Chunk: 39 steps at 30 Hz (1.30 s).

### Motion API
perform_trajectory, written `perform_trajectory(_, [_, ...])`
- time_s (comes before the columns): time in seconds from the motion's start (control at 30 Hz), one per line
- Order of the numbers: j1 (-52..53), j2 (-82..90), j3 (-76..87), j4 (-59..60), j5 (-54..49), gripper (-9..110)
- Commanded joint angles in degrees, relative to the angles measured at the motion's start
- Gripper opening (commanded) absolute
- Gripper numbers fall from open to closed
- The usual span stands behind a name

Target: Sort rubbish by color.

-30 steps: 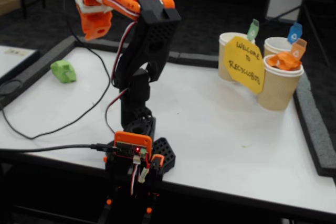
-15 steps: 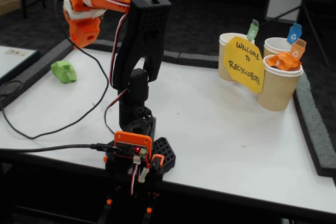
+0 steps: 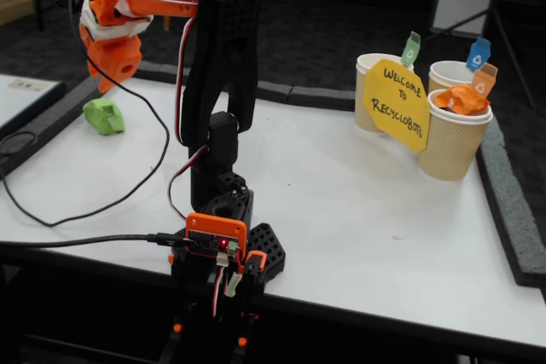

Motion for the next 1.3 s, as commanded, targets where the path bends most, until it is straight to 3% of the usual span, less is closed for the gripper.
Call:
perform_trajectory(0.0, [-0.7, -1.58, -9.05, 1.58, -1.58, 22])
perform_trajectory(0.27, [-0.62, -12.04, -16.44, 6.5, -1.58, 41])
perform_trajectory(0.5, [0.0, -20.48, -22.15, 7.65, -1.67, 44])
perform_trajectory(0.73, [3.25, -25.84, -26.54, 6.94, -1.67, 33])
perform_trajectory(1.27, [8.35, -29.44, -28.48, 2.99, -1.58, 20])
